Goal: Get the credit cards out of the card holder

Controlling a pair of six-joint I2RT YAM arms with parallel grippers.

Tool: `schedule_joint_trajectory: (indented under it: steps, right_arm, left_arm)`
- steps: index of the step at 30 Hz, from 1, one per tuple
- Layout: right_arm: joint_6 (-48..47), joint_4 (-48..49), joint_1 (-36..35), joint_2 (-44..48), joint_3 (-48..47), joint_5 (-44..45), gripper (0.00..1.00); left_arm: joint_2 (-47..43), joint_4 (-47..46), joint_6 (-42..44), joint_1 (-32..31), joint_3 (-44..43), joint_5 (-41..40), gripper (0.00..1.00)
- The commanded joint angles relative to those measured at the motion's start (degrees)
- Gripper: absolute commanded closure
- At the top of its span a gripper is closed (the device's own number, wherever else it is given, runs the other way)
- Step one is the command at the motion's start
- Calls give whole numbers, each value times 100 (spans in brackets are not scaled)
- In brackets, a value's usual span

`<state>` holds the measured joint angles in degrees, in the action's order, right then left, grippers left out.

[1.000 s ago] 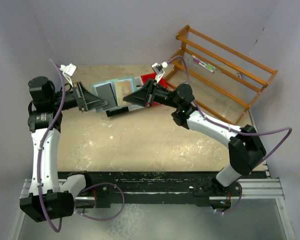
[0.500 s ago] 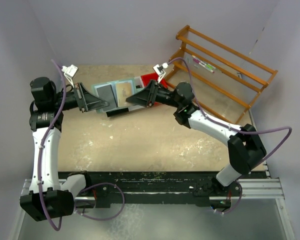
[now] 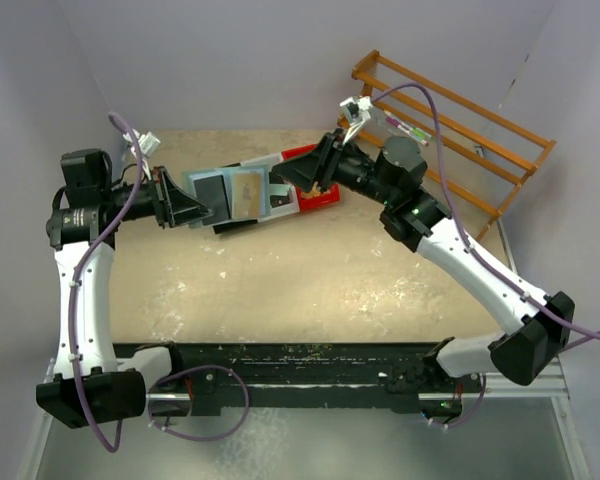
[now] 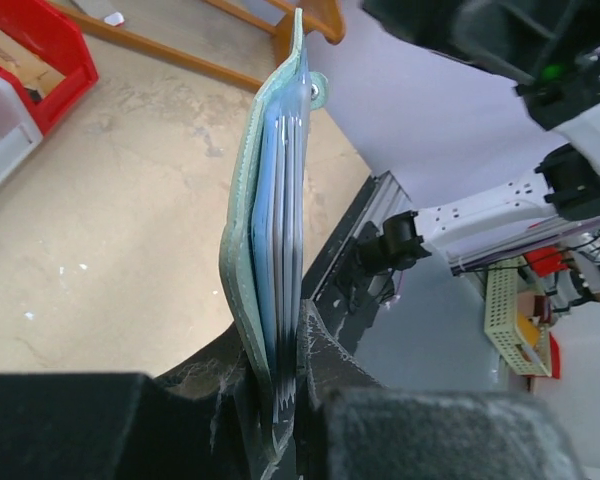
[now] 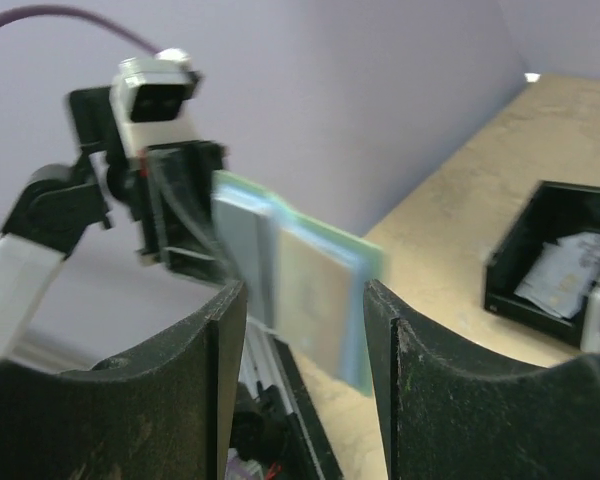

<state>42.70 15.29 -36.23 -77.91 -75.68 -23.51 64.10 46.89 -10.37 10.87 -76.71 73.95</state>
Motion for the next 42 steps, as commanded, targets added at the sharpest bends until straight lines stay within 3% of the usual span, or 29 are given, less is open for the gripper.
schedule_joint_trajectory:
  steps: [1, 9, 27, 30, 36, 42]
  right_arm:
    - [-476, -278, -665, -354, -554, -261, 46]
    - [25, 162, -1027, -1378, -1082, -1273, 47]
    - [-118, -68, -1027, -1857, -1429, -1534, 51]
    - [13, 86, -1027, -1947, -1484, -1665, 58]
    - [655, 1018, -1027, -2006, -1182, -2083, 80]
    - [1250, 1874, -1027, -2043, -827, -2462, 99]
  left_arm:
    - [6, 503, 958, 37, -307, -231, 100]
    - [-30, 887, 1147, 37, -435, 9, 100]
    - [90, 1137, 826, 31, -367, 886, 98]
    - [82, 1185, 851, 37, -329, 901, 96]
    - [109, 1199, 862, 38, -241, 996, 92]
    - [180, 1223, 839, 38, -71, 1351, 75]
